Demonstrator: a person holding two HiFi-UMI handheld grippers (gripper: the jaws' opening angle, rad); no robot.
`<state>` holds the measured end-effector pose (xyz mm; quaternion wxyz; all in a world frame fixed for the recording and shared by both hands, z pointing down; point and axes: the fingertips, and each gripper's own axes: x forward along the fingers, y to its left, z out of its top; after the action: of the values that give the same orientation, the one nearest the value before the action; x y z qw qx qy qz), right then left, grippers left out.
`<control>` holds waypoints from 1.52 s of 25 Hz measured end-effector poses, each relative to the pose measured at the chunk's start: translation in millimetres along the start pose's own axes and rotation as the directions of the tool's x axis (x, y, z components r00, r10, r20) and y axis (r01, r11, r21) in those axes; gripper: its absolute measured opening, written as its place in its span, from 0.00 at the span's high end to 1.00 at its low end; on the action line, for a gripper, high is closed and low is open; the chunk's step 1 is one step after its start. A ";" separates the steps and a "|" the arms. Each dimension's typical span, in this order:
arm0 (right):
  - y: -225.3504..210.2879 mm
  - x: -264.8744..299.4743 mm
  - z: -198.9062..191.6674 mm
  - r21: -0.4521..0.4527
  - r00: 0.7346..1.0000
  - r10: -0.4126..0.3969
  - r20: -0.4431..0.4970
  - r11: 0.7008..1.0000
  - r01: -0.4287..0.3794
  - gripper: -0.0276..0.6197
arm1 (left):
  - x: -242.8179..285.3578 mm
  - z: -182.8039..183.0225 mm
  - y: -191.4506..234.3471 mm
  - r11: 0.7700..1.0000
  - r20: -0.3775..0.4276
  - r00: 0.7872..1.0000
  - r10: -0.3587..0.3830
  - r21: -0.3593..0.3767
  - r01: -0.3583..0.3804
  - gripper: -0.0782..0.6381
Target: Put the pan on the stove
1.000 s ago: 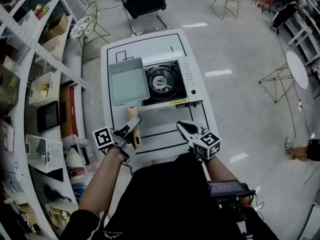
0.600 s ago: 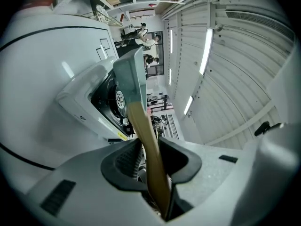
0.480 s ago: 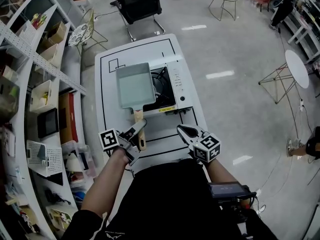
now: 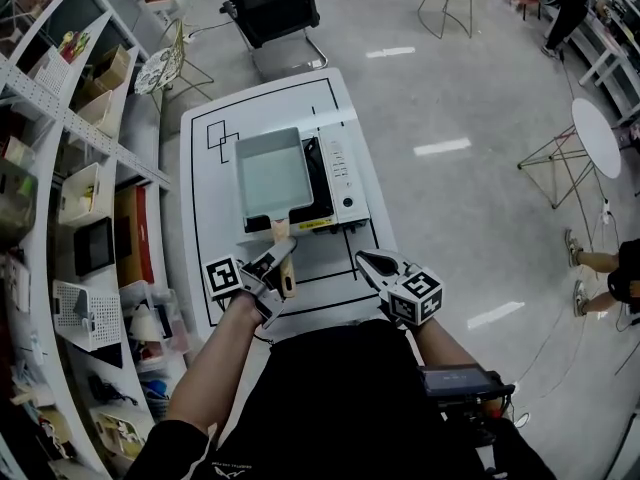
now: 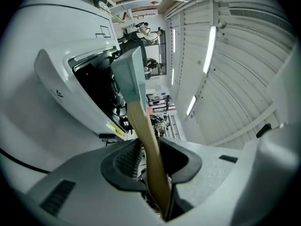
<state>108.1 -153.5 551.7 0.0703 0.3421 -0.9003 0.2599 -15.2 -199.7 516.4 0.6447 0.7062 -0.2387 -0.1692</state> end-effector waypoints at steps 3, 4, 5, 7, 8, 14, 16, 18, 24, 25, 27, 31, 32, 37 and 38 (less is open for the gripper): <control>-5.1 -3.0 0.3 -0.005 1.000 0.014 -0.004 1.000 -0.014 0.92 | 5.5 -1.3 3.9 1.000 0.005 1.000 0.010 0.004 -0.010 0.73; -6.5 -4.0 1.0 -0.006 1.000 0.018 -0.005 1.000 -0.018 0.92 | 6.7 -1.3 4.8 1.000 0.007 1.000 0.014 0.004 -0.014 0.73; -7.8 -5.2 2.1 -0.005 1.000 0.020 -0.005 1.000 -0.020 0.92 | 7.8 -1.3 5.0 1.000 0.009 1.000 0.014 0.003 -0.014 0.73; -9.6 -7.9 5.7 0.006 1.000 0.023 -0.005 1.000 -0.023 0.92 | 9.9 -1.6 4.5 1.000 0.009 1.000 0.007 -0.004 -0.007 0.73; -10.6 -9.0 7.2 0.011 1.000 0.024 -0.005 1.000 -0.024 0.92 | 10.8 -1.7 4.3 1.000 0.009 1.000 0.004 -0.008 -0.004 0.73; -18.5 -12.0 5.0 -0.002 0.999 0.041 -0.018 0.999 -0.041 0.92 | 13.5 -2.1 5.5 1.000 0.001 1.000 -0.007 -0.013 0.007 0.72; -19.6 -11.2 5.0 -0.002 0.999 0.049 -0.021 0.999 -0.050 0.92 | 13.8 -1.8 6.8 1.000 0.001 1.000 -0.004 -0.012 0.004 0.72; -20.3 -10.5 4.9 -0.005 0.998 0.059 -0.023 0.998 -0.059 0.92 | 13.3 -2.3 9.6 1.000 0.002 1.000 0.004 -0.013 -0.004 0.72; -20.8 -13.3 8.6 -0.017 0.995 0.092 -0.032 0.996 -0.093 0.92 | 12.8 -2.7 12.9 1.000 0.002 1.000 0.005 -0.031 -0.005 0.72; -21.2 -14.8 9.1 -0.015 0.995 0.097 -0.034 0.995 -0.098 0.92 | 13.1 -3.1 12.7 1.000 -0.002 1.000 0.005 -0.028 -0.005 0.72; -21.8 -18.1 10.1 -0.011 0.994 0.107 -0.037 0.994 -0.108 0.92 | 13.7 -4.0 12.5 1.000 -0.009 1.000 0.011 -0.010 -0.011 0.71; -21.8 -23.1 7.8 -0.017 0.990 0.134 -0.053 0.991 -0.135 0.92 | 15.5 -2.9 8.2 0.999 -0.006 1.000 0.017 0.036 -0.017 0.63; -21.6 -24.3 7.8 -0.011 0.989 0.138 -0.056 0.990 -0.138 0.92 | 16.2 -2.7 7.5 0.999 -0.002 1.000 0.018 0.043 -0.018 0.61; -27.3 -21.6 -1.3 -0.038 0.984 0.165 -0.071 0.985 -0.168 0.92 | 9.8 5.6 9.4 0.994 0.060 0.997 0.058 0.092 -0.063 0.57; -27.3 -20.5 -3.1 -0.043 0.982 0.170 -0.076 0.984 -0.174 0.92 | 6.2 7.5 8.5 0.992 0.079 0.995 0.062 0.109 -0.070 0.57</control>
<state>141.2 -157.3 559.6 0.0885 0.2515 -0.9295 0.2547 -15.1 -209.8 524.4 0.5999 0.7261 -0.2952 -0.1605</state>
